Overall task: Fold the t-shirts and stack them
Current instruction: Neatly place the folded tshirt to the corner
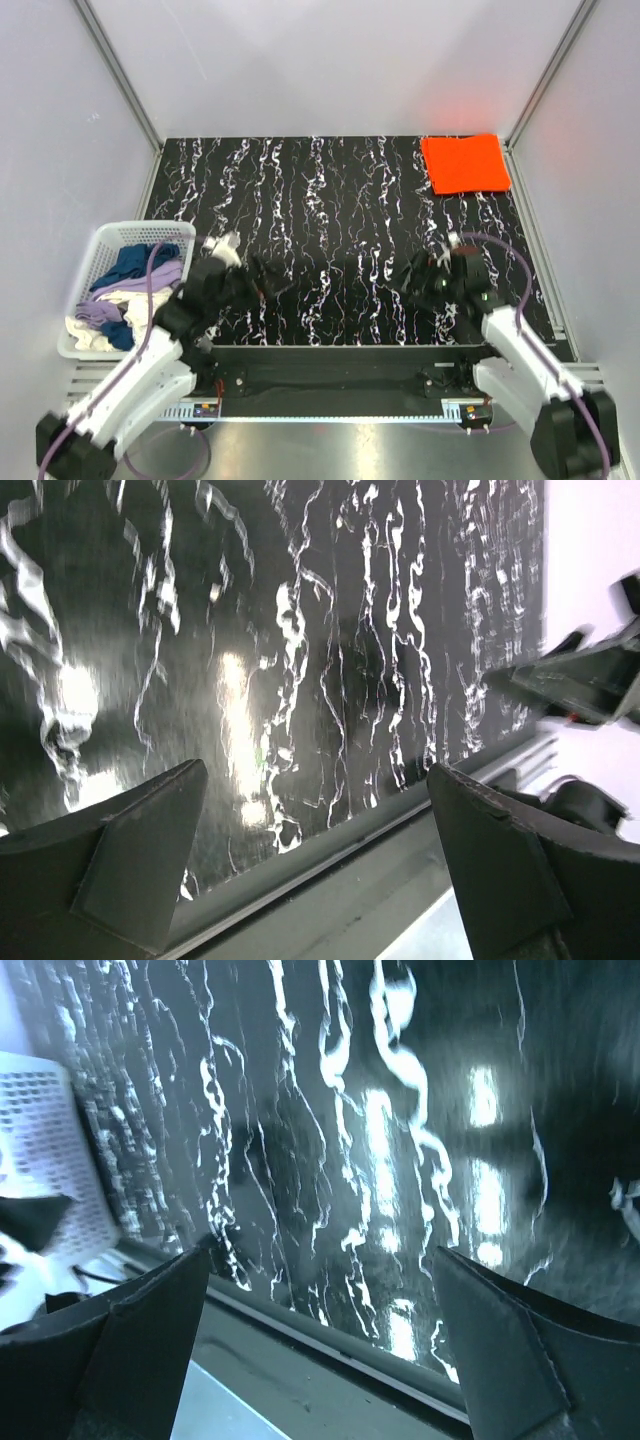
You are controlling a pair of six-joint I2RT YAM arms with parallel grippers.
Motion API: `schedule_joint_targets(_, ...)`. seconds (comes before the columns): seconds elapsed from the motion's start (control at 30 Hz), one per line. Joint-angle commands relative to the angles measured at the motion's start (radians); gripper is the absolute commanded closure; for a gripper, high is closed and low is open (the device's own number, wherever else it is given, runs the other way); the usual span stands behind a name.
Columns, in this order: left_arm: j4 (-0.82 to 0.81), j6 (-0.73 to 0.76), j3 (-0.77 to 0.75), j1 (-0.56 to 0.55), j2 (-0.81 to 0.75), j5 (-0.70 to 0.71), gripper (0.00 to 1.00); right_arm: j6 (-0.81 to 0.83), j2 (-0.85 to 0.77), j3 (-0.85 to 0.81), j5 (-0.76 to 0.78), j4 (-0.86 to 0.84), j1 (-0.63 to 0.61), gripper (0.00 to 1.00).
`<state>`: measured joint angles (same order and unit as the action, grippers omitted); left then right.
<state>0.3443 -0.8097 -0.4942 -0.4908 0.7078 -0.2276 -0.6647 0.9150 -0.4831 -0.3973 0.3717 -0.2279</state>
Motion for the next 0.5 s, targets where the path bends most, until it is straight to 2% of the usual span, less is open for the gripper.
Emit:
schedule_joint_targets(0.0, -0.148, -0.175, 0.133, 0.004, -0.226, -0.010, 0.01, -0.234, -0.174, 0.167, -0.093, -0.198, -0.001, 0.00)
schedule_joint_targets(0.07, -0.125, -0.239, 0.248, 0.004, -0.415, 0.001, 0.01, -0.286, -0.341, 0.279, -0.094, -0.166, -0.002, 0.00)
schedule_joint_targets(0.1, -0.120, -0.267, 0.287, 0.004, -0.491, -0.004, 0.01, -0.294, -0.469, 0.303, -0.087, -0.083, -0.001, 0.00)
schedule_joint_targets(0.17, -0.075, -0.356, 0.397, 0.004, -0.626, -0.021, 0.01, -0.329, -0.614, 0.347, -0.052, 0.095, -0.001, 0.00)
schedule_joint_targets(0.2, -0.042, -0.385, 0.428, 0.003, -0.784, -0.026, 0.01, -0.340, -0.762, 0.359, -0.043, 0.154, -0.001, 0.00)
schedule_joint_targets(0.27, 0.039, -0.404, 0.454, 0.001, -0.869, -0.050, 0.01, -0.369, -0.905, 0.368, -0.023, 0.299, -0.001, 0.00)
schedule_joint_targets(0.3, 0.026, -0.372, 0.448, 0.003, -0.794, -0.079, 0.01, -0.356, -0.847, 0.367, -0.018, 0.300, -0.001, 0.00)
schedule_joint_targets(0.37, -0.007, -0.318, 0.444, 0.000, -0.754, -0.144, 0.01, -0.319, -0.782, 0.382, -0.069, 0.280, -0.001, 0.01)
schedule_joint_targets(0.47, -0.169, -0.416, 0.520, 0.000, -0.815, -0.223, 0.01, -0.344, -0.764, 0.437, -0.223, 0.124, -0.001, 0.00)
